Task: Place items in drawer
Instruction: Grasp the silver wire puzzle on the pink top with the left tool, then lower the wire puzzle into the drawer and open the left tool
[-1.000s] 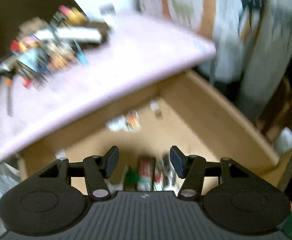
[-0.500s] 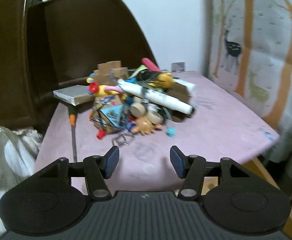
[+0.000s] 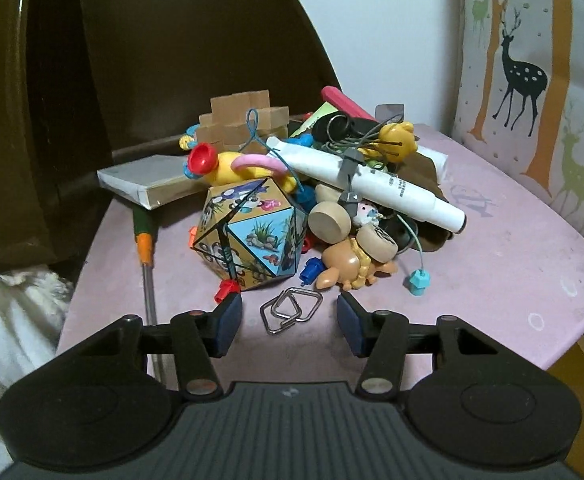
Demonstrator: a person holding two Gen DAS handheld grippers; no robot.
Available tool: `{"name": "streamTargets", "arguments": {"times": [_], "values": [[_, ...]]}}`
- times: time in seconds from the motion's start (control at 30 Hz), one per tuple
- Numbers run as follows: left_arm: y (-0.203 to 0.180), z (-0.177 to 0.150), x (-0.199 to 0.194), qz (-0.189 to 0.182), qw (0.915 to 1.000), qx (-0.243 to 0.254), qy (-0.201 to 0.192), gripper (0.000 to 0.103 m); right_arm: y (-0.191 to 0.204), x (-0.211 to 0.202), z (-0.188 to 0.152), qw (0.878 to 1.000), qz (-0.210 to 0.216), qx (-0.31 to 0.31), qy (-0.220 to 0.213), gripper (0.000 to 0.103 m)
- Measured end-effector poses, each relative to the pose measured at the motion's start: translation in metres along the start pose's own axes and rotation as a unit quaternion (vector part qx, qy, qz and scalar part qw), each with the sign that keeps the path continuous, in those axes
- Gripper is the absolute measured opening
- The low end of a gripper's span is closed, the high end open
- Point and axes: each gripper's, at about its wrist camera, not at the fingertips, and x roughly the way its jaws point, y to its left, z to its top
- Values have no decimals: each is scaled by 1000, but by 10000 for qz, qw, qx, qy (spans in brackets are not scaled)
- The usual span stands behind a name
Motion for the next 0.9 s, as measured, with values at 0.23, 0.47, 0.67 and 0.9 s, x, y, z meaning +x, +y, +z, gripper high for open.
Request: {"name": "streamTargets", "arguments": {"times": [0.23,0.47,0.67,0.9], "values": [[-3,-1,-1,-192,9998,-24,60,21,1,0,1,10000,-5,6,6,96],[-12,-8,-22,-219,9996,122,130,5,0,0,-2,10000,17,-56,-23,96],[-14,-15,-43,-230,9997,-40,89,4,-3,-1,-3,9999,36,-90,-38,96],[-22,-19,-78,-325,9994,-74,-14,1,-3,-1,-3,9999,33,-94,-26,96]]}}
